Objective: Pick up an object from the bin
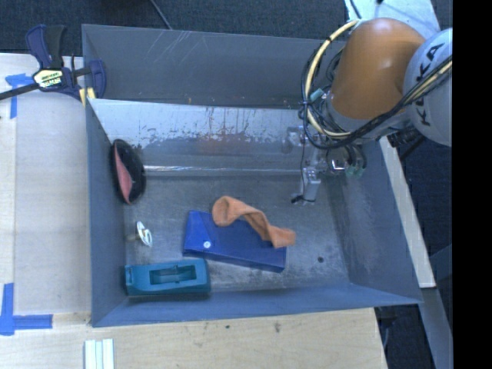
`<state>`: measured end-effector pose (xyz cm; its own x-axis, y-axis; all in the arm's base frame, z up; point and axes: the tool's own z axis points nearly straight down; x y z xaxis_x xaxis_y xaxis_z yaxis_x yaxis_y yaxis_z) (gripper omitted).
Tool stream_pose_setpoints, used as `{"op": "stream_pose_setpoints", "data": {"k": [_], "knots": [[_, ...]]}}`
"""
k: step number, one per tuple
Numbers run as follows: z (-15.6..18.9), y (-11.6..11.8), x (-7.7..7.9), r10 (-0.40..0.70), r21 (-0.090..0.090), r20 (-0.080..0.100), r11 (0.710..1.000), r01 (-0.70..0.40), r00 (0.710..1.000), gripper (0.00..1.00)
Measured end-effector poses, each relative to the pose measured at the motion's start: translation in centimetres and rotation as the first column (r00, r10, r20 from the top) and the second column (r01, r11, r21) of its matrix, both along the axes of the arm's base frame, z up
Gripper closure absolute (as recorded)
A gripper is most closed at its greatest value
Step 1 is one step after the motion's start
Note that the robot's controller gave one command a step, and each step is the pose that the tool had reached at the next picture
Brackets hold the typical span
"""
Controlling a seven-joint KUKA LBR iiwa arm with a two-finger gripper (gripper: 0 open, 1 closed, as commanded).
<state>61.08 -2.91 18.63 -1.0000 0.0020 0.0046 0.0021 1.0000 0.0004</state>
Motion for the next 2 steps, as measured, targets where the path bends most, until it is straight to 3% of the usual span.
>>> {"op": "stream_pose_setpoints", "data": {"k": [1,2], "knots": [[0.5,0.0,0.2,0.001,-0.001,0.008,1.000,-0.001,1.000,0.00],[-4.0,1.3,-0.3,0.001,-0.001,0.016,1.000,-0.001,1.000,0.00]]}}
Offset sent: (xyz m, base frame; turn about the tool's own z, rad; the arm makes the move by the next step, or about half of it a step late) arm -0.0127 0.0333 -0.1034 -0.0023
